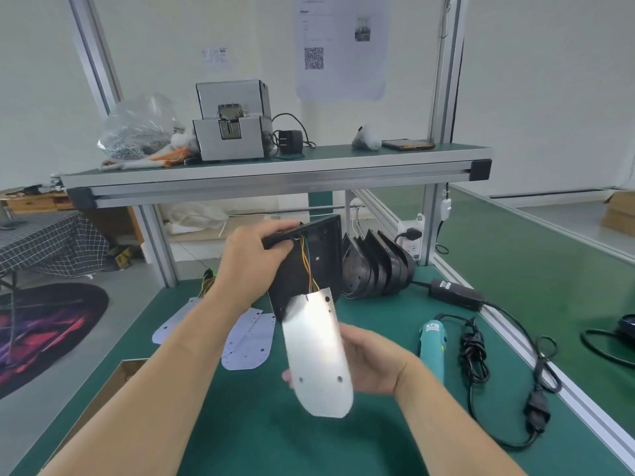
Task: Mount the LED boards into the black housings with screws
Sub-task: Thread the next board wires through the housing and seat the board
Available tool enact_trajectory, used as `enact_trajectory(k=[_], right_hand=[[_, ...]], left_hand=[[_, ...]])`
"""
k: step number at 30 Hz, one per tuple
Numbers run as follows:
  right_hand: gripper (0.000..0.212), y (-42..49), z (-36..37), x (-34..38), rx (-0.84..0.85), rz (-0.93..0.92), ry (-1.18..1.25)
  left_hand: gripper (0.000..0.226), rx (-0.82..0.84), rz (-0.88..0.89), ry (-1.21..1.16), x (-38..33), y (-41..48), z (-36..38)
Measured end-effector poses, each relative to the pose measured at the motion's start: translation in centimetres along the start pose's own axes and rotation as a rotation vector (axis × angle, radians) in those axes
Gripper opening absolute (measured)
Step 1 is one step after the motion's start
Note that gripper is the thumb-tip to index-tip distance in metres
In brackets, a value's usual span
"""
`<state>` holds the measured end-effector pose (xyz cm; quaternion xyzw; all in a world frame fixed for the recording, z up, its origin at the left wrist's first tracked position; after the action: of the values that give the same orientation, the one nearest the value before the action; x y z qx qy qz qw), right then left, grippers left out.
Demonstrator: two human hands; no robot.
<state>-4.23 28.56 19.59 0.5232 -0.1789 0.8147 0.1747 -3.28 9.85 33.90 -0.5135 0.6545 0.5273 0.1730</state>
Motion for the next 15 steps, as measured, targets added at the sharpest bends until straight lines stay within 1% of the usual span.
enact_trajectory(k=[2, 5, 7, 8, 9, 11, 13, 15], right_hand=[[0.059, 1.1, 1.3, -0.3, 0.016, -0.067, 0.084], [0.051, 2.0, 2.1, 0.3, -0.085, -0.134, 0.278], [0.059, 1.2, 2.0, 1.4, -0.104, -0.229, 0.343], [0.06, 0.5, 2.1, 1.9, -0.111, -0.267, 0.325], [0.058, 0.0, 2.2, 2.4, -0.144, -0.297, 0.266], [0.054, -1.1, 2.3, 3.2, -0.245, -0.309, 0.07], [0.041, -1.8, 2.7, 3.9, -0.352, -0.304, -0.153], [0.028, -2.2, 3.4, 5.0, -0.455, -0.342, -0.323]], left_hand=[[0.035, 0.002, 0.007, -0.008, 0.0, -0.2, 0.3], [0.036, 0.011, 0.012, 0.014, 0.2, -0.3, 0.5], [0.036, 0.02, 0.015, 0.056, 0.5, -0.3, 0.2], [0.036, 0.019, 0.014, 0.071, 0.7, -0.3, -0.1], [0.035, 0.015, 0.013, 0.082, 0.9, -0.2, -0.5], [0.032, 0.009, 0.007, 0.103, 1.1, -0.2, -1.1], [0.031, 0.028, 0.0, 0.11, 1.4, -0.3, -1.5], [0.03, 0.053, -0.022, 0.096, 1.6, -0.3, -1.9]])
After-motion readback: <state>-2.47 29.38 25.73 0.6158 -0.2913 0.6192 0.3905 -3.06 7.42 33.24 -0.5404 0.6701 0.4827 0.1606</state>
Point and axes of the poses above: each hand's wrist, its own y-axis towards the middle knuckle, its own z-axis out of the palm, x = y × z, the point moved 1 cm from there along y, towards the middle knuckle, and after that the axes turned 2 degrees about -y, right-handed, at the moved point
